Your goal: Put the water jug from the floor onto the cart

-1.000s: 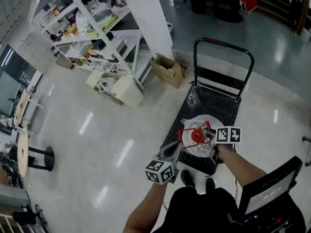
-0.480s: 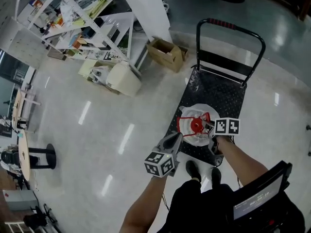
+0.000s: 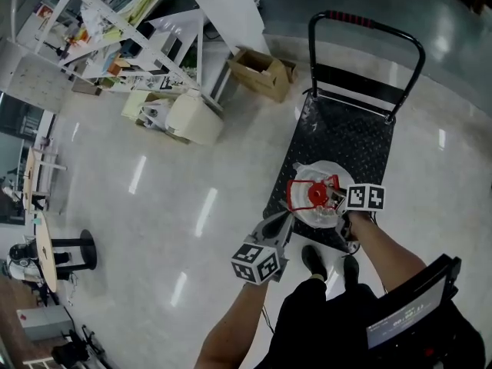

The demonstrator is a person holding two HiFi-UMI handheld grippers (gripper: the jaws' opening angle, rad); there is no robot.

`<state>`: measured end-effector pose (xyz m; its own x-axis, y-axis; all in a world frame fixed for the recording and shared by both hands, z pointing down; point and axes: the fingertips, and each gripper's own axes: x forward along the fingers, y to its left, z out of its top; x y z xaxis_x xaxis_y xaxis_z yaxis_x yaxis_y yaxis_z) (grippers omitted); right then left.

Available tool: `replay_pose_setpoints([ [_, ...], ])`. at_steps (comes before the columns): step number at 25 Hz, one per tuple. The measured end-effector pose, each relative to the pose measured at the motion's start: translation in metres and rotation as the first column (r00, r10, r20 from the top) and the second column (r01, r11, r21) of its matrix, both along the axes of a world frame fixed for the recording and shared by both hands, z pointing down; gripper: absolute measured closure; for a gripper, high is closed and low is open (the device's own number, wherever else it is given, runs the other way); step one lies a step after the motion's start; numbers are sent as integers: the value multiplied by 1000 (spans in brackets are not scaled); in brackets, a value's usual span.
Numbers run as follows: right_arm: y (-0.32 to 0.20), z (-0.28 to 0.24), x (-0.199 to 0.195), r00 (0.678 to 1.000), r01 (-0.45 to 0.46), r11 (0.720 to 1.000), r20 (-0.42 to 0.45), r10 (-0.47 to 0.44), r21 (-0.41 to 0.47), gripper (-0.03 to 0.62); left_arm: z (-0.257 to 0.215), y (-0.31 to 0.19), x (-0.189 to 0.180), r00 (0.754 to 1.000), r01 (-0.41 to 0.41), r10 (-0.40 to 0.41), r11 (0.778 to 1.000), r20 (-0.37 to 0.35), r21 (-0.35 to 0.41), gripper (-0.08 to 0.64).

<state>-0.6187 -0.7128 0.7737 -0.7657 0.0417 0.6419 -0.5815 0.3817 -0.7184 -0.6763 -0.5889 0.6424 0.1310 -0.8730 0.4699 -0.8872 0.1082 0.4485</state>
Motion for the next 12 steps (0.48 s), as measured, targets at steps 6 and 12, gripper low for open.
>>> replay_pose_setpoints([
  [6,-2,11,38,998,-43,999,-43,42,-10,525,0,1,9,1000,-13,13,1000,-11,4,560],
  [12,-17,27,88,993,-110,992,-59,106,-66,525,-9,-1,25,999,-33,33,999,-3,4,560],
])
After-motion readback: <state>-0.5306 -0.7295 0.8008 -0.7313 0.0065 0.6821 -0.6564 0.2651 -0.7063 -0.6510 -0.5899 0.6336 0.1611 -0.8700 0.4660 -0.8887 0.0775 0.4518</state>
